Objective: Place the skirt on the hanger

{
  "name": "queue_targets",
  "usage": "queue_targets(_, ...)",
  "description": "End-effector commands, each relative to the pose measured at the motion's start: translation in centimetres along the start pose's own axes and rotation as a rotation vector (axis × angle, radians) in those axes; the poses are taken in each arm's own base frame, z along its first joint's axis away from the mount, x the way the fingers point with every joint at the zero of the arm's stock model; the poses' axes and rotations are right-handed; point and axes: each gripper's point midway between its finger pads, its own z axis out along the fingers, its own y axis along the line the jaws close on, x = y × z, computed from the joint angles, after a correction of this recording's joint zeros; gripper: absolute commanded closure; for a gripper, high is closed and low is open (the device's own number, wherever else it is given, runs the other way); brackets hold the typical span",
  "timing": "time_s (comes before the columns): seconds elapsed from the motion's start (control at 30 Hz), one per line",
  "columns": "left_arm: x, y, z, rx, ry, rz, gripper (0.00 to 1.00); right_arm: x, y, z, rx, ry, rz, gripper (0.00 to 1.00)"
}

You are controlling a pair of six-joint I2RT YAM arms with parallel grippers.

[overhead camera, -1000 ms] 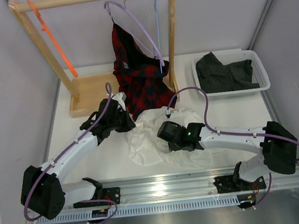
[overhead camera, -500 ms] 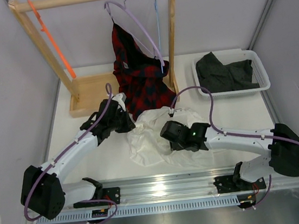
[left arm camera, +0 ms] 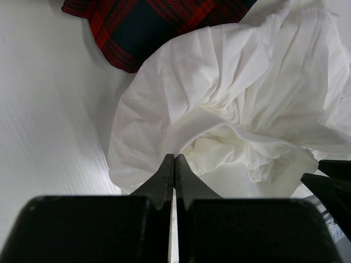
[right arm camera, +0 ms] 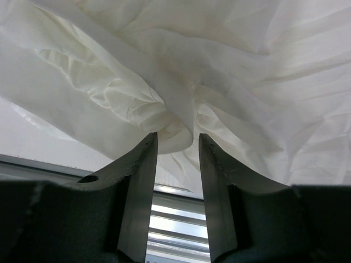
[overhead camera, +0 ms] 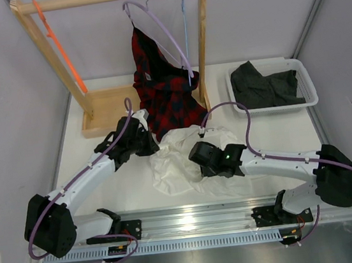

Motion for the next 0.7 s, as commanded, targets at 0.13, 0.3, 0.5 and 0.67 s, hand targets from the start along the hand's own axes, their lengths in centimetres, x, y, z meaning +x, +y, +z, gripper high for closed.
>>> queue_targets(0.13,-0.2,-0.2,0.3,0.003,-0.015,0.0,1.0,-1.1,-1.4,2.3,0.034,-0.005,0.018,0.83)
queue_targets(0.3,0.0,0.4,0.7,-0.022,-0.012,-0.008,1.0,-6.4,-4.5,2.2,0.064,-0.078,0.037,1.0)
queue_targets(0.5,-0.1,0.1,2.0,-0.005,-0.002,-0.021,1.0,-11.1,-6.0,1.4,0.077,-0.167,0.074,1.0)
queue_targets(0.67,-1.7,-1.8,1.7,0.091,-0.068,0.018,0.86,-11.6,-4.5,0.8,0.04,-0.179,0.048,1.0)
